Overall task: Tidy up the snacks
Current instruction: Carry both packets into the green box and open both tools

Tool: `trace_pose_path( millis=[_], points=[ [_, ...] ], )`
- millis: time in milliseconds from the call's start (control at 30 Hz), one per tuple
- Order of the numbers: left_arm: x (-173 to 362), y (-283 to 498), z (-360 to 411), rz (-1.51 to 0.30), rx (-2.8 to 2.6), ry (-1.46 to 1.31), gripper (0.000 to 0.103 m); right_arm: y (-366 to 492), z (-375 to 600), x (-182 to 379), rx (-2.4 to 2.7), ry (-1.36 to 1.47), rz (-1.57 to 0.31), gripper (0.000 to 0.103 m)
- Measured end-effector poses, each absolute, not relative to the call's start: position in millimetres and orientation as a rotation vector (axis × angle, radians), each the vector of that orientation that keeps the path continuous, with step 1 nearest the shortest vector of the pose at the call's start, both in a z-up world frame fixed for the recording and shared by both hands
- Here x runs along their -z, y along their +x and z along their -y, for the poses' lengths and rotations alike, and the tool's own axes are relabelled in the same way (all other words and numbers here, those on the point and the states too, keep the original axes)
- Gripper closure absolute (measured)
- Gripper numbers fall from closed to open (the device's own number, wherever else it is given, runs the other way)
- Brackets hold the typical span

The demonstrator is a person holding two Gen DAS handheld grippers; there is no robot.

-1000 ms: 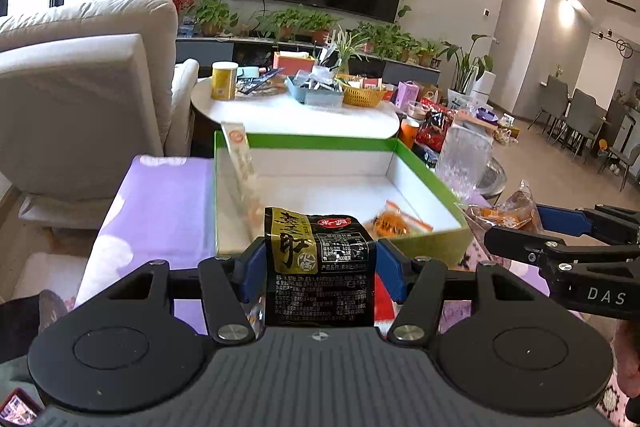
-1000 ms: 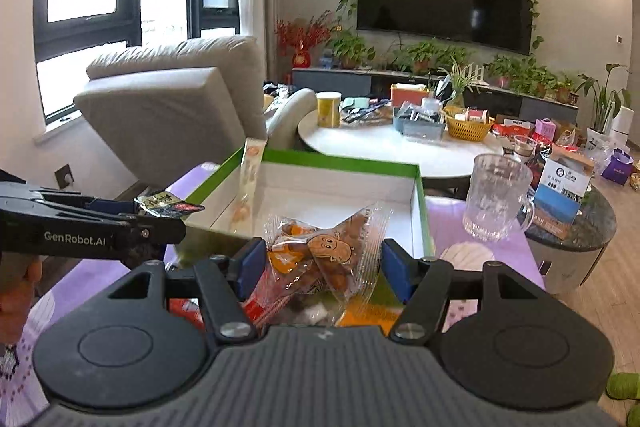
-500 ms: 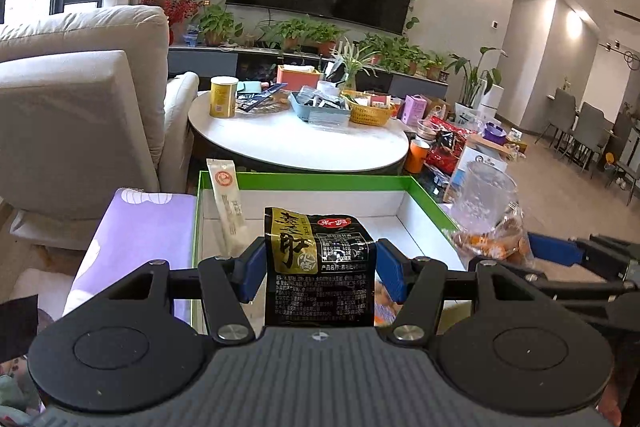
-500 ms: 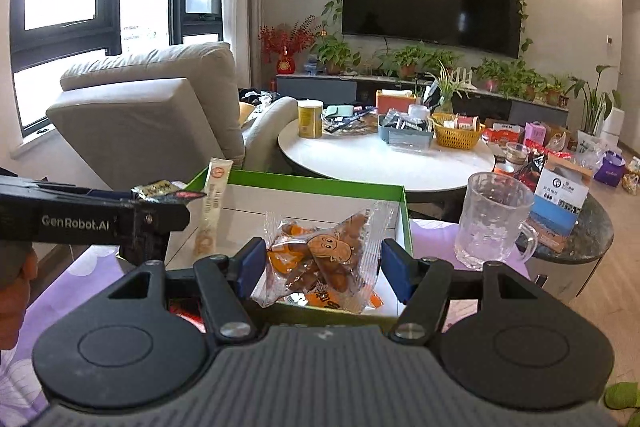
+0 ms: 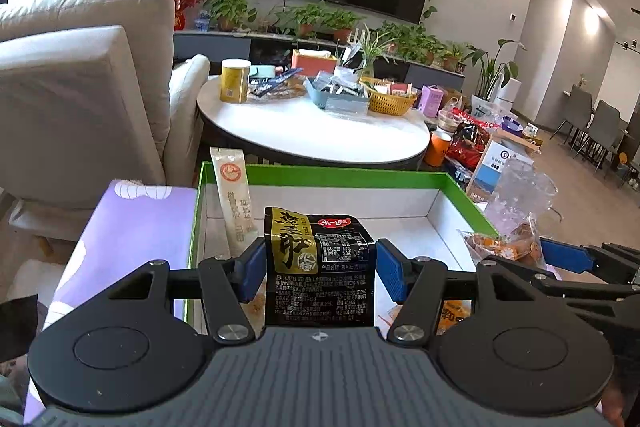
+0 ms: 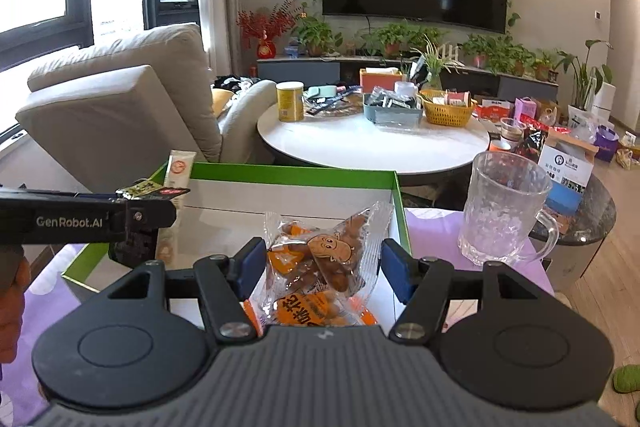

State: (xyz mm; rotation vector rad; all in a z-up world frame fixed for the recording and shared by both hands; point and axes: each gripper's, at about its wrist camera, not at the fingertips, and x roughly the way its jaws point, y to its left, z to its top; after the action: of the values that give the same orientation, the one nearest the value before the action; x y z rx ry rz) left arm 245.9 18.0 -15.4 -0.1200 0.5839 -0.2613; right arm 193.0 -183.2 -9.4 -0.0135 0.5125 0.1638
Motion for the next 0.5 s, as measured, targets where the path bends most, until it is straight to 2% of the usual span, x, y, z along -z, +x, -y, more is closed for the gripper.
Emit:
trace_pose_path(
  millis=[500],
  points=[
    [42.6, 252.1, -8.1, -0.697, 0.264, -0.063, 0.048, 207.2, 176.5, 33.7, -0.133, -0.013, -0.642, 0.037]
  ],
)
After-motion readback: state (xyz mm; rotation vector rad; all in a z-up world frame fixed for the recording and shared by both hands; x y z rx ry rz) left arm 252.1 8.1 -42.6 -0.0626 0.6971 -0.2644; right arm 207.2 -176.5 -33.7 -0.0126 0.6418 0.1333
